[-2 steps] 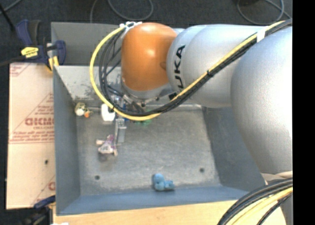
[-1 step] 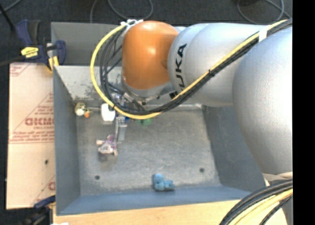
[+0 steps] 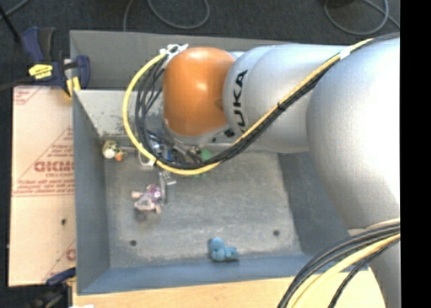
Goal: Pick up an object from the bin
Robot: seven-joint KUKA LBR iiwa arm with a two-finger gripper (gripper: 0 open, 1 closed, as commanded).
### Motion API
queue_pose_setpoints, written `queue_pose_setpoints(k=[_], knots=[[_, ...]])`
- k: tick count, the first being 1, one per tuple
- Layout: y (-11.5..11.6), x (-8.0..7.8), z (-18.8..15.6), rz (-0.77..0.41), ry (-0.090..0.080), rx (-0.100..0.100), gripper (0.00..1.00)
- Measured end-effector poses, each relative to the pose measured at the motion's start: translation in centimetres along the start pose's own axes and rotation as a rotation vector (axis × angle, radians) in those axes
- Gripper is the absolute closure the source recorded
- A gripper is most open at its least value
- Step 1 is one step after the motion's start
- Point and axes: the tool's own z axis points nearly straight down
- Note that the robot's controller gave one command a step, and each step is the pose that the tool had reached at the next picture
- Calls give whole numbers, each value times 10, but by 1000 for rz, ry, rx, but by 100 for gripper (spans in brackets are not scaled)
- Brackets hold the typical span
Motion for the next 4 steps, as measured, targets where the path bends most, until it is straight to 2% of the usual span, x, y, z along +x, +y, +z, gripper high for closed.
queue_pose_setpoints(k=[1, 2, 3, 4], knots=[[-1, 4, 53, -164, 12, 0, 0], [9, 3, 11, -470, 1, 0, 0], [21, 6, 50, -595, 1, -2, 0], [31, 1, 70, -897, -5, -1, 100]])
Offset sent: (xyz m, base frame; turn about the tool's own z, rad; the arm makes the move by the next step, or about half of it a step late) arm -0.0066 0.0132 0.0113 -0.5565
